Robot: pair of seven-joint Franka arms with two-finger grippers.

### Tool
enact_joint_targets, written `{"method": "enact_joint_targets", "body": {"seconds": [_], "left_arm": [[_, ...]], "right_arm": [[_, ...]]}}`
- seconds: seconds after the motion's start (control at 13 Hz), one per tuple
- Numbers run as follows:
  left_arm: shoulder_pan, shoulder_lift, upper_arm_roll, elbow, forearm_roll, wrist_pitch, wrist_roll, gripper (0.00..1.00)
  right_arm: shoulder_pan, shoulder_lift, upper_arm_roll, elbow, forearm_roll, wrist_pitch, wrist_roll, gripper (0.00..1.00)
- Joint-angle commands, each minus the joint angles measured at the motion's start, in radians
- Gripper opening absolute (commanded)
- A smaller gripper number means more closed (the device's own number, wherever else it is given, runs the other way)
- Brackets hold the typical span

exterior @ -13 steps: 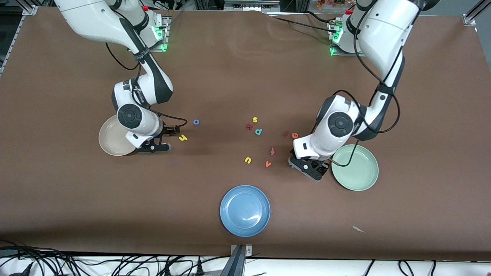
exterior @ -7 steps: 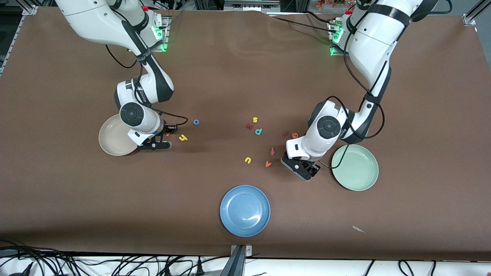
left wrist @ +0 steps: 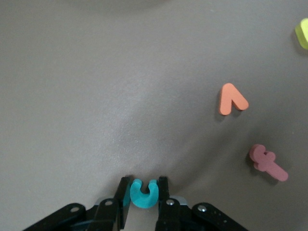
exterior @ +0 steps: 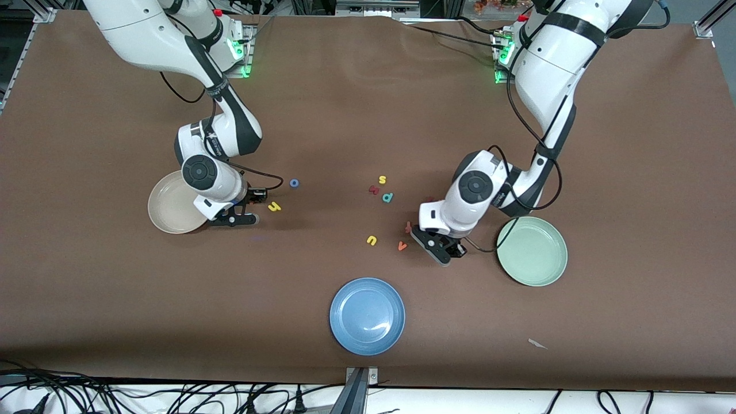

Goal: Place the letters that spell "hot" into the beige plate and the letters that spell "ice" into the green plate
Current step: 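Grasp orange t with the right gripper while the left gripper grasps teal c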

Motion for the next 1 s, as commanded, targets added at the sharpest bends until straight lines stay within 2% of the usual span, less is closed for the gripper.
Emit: {"method": "enact_joint_targets", "body": {"seconds": [0.0, 0.15, 0.38, 0.61, 0.69, 0.92], "left_arm": [[0.015, -0.002, -0.008, -0.006, 0.051, 0.012, 0.021, 0.01], [0.029, -0.034, -0.019, -0.006, 0.051, 0.001, 0.024, 0.00], [0.064, -0.111, -0.025, -0.006, 0.051, -0.106, 0.036, 0.00], [0.140, -0.135, -0.025, -0.010, 0.048, -0.174, 0.194, 0.00], [0.173, -0.135, -0.025, -0.020, 0.048, -0.174, 0.252, 0.00], [0.264, -0.137, -0.022, -0.049, 0.046, -0.174, 0.428, 0.02]], "right_arm": [[-0.009, 0.002, 0.003, -0.011, 0.009, 0.021, -0.009, 0.41], [-0.009, 0.002, 0.003, -0.012, 0.009, 0.021, -0.009, 0.38], [-0.010, 0.002, 0.003, -0.017, 0.009, 0.024, -0.009, 0.35], [-0.012, 0.007, 0.003, -0.017, 0.009, 0.026, -0.013, 0.34], [-0.012, 0.008, 0.003, -0.017, 0.009, 0.026, -0.013, 0.30], [-0.012, 0.007, 0.002, -0.017, 0.009, 0.026, -0.015, 0.24]]}}
